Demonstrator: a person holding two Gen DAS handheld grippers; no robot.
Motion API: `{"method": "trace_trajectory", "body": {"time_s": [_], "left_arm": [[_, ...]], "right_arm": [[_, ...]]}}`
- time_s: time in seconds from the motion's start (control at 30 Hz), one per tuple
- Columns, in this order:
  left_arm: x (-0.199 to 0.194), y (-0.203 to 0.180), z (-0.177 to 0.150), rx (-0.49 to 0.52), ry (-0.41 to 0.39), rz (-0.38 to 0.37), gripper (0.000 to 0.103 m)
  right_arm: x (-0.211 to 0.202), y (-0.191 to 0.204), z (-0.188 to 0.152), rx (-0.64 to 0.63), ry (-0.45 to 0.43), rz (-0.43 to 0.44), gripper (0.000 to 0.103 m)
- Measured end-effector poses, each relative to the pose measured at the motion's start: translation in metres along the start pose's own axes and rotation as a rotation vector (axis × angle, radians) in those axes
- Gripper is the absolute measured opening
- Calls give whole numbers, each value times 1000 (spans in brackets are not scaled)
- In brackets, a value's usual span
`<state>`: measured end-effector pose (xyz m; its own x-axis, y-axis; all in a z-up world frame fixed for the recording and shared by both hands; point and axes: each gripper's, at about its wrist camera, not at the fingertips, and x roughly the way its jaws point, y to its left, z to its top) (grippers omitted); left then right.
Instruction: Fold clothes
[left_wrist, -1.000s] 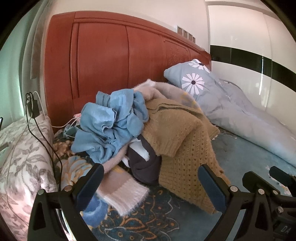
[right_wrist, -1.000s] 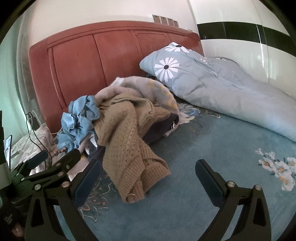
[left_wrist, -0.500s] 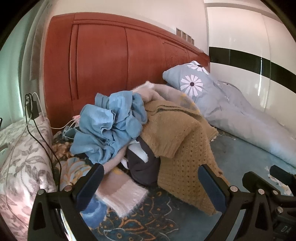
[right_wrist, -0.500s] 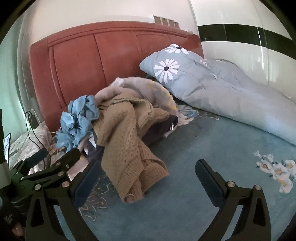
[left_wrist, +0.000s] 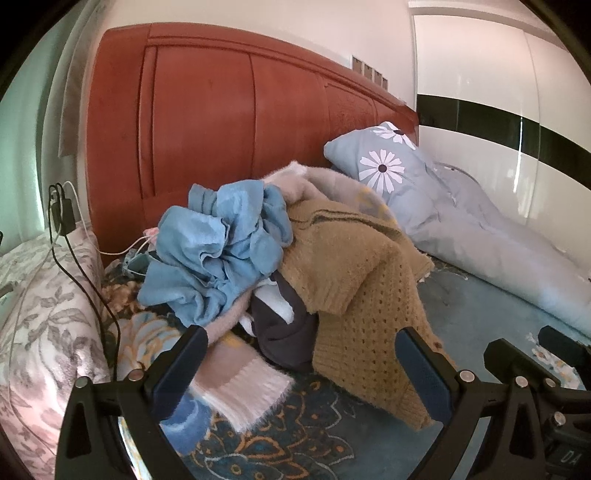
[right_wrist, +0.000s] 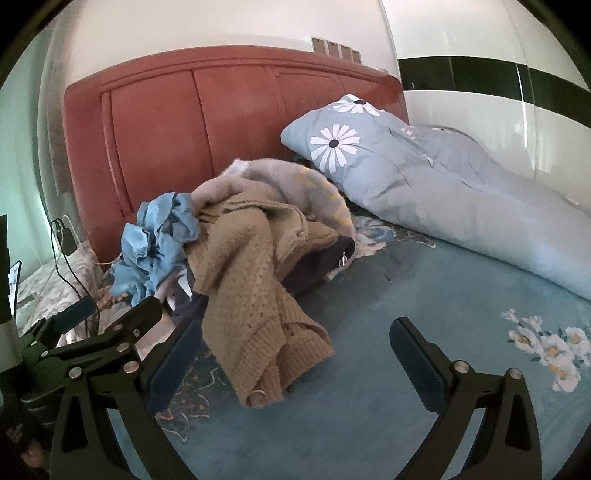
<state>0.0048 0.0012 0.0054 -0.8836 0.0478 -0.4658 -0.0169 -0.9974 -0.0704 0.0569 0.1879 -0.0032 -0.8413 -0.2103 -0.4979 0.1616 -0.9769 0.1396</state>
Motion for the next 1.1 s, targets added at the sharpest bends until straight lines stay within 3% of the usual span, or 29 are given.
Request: {"method": "trace_trajectory", "body": {"time_s": [0.73, 0.93, 1.1], "left_arm": [[-6, 1, 2, 18, -9, 12, 103], [-7, 6, 4, 21, -9, -12, 103], [-9, 21, 7, -24, -20, -52, 103]], "right_arm": [[-4, 5, -2, 6, -28, 61, 102], [-7, 10, -1, -22, -56, 53, 102], [-14, 3, 4, 15, -134, 91, 102]]}}
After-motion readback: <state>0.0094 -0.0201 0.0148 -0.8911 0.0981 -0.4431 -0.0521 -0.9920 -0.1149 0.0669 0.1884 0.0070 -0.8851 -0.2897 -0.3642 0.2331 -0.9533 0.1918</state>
